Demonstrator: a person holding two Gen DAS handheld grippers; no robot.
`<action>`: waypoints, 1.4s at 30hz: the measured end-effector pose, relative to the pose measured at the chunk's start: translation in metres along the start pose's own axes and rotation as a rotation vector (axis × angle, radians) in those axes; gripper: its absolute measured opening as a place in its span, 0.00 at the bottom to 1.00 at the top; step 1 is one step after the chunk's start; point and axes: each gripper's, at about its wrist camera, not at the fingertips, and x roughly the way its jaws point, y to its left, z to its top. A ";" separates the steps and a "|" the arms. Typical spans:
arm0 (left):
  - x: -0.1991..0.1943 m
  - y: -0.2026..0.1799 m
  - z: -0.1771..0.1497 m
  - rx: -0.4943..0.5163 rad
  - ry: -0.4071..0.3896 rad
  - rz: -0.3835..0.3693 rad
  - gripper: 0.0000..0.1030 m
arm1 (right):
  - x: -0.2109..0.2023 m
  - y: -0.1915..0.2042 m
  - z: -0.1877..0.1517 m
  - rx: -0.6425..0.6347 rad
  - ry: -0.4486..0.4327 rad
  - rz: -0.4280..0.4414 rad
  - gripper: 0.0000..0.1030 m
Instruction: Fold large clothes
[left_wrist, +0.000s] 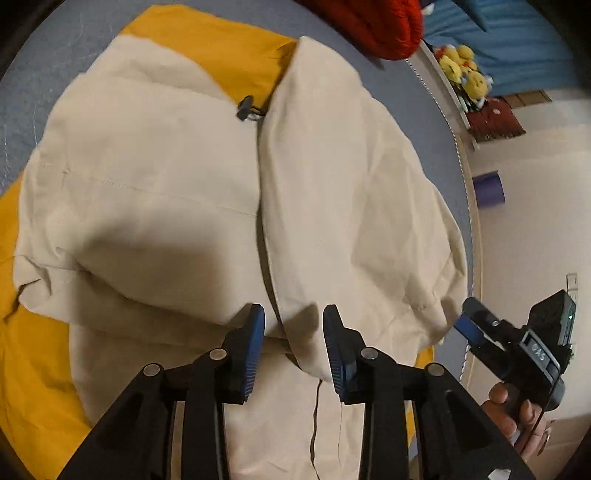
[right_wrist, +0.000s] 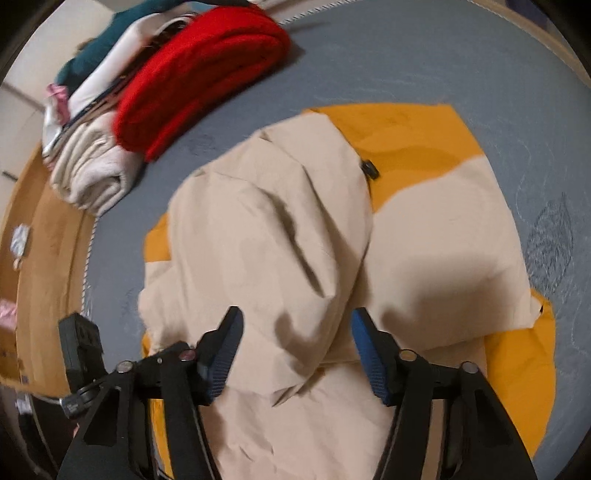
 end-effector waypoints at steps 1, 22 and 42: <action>0.002 0.000 0.001 -0.003 -0.005 0.000 0.29 | 0.005 -0.001 0.001 0.013 0.007 -0.005 0.45; -0.024 -0.049 0.001 0.242 -0.167 0.321 0.31 | 0.057 -0.025 -0.003 0.125 0.082 -0.194 0.24; 0.025 -0.089 -0.029 0.415 -0.009 0.382 0.33 | 0.066 -0.008 -0.008 0.070 0.068 -0.199 0.30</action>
